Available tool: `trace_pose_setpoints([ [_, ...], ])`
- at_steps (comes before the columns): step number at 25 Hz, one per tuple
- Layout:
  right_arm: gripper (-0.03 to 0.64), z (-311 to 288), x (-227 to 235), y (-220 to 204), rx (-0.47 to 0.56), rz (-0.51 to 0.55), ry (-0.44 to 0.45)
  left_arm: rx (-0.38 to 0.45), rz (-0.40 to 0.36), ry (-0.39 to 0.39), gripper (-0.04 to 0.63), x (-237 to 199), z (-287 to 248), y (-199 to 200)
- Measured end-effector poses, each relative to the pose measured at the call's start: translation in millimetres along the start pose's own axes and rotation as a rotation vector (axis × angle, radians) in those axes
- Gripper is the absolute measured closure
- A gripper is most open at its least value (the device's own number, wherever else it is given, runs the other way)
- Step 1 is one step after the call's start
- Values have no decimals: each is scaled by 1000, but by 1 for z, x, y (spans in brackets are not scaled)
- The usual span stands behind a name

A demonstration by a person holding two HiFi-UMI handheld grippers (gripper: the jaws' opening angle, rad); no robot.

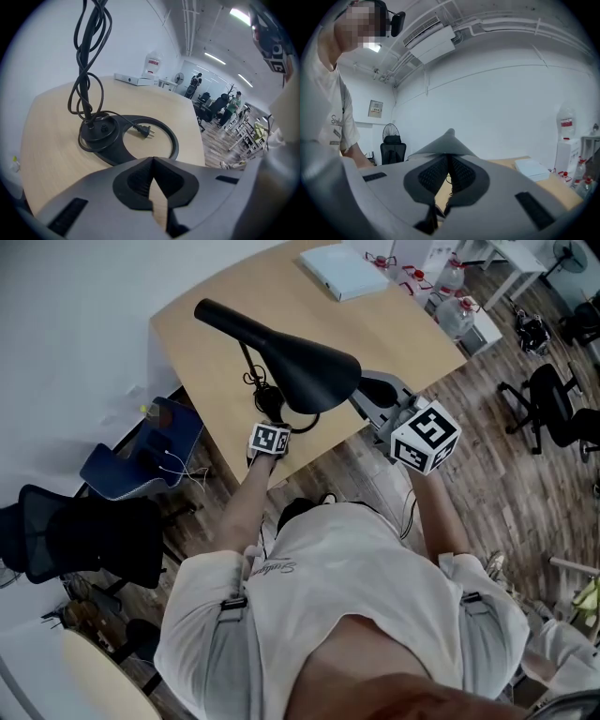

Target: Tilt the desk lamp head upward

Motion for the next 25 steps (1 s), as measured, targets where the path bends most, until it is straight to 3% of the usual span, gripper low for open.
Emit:
trace_pose_setpoints([
  [6,621,9,6,33,34,23,-8,-15,-6,1,581,1,-2,-2],
  [25,621,1,17,109,5,87,-45,-94,-67,18,581,1,-3,1],
])
Point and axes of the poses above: the fingertips, and each gripper's own axes: z backward along the fingers, x to its right, y out of its top, the point moved 2 cm from there along z, backward along the fingers, and after that the axes turned 15 degrees about z, right-handed, at the moved point
